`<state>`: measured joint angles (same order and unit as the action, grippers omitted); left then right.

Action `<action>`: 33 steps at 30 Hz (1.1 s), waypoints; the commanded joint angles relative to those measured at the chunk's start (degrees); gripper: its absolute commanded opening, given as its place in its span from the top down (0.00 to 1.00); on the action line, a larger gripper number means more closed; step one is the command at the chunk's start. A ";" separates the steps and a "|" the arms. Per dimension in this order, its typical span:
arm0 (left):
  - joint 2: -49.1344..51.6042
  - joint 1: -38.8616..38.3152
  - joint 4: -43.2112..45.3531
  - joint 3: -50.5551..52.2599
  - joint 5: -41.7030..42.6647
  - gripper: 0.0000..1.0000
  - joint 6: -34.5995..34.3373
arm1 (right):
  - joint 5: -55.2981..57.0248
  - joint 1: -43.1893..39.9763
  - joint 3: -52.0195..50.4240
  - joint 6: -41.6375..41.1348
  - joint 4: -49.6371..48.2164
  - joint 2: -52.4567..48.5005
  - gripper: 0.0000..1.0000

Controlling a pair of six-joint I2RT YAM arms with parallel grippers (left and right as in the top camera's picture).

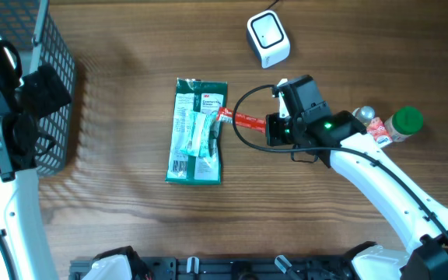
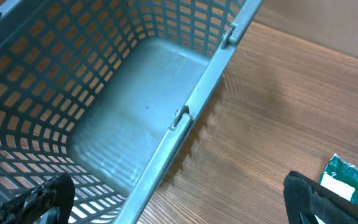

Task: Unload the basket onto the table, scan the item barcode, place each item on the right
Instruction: 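Lift the red stick packet with the right gripper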

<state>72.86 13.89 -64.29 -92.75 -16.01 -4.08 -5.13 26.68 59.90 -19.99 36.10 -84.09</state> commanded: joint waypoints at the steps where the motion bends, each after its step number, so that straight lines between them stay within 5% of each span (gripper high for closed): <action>1: -0.09 0.22 0.15 -0.15 0.11 0.00 0.68 | -0.68 -0.20 0.33 4.94 -0.96 0.63 0.96; 14: -0.09 0.22 0.15 -0.15 0.11 0.00 0.68 | 11.06 -0.20 5.75 17.92 -2.01 0.63 0.96; 21: -0.09 0.22 0.15 -0.15 0.11 0.00 0.68 | 23.98 -0.31 8.13 27.89 -11.69 0.63 0.96; 27: -0.09 0.22 0.15 -0.15 0.11 0.00 0.68 | 27.54 -2.21 25.27 35.21 -9.62 -1.01 0.96; 33: -0.09 0.22 0.15 -0.15 0.11 0.00 0.68 | 28.04 -3.30 27.58 48.09 -14.43 -2.14 0.96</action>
<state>72.86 13.89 -64.29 -92.75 -16.01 -4.08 21.34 23.46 87.11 18.44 22.31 -84.29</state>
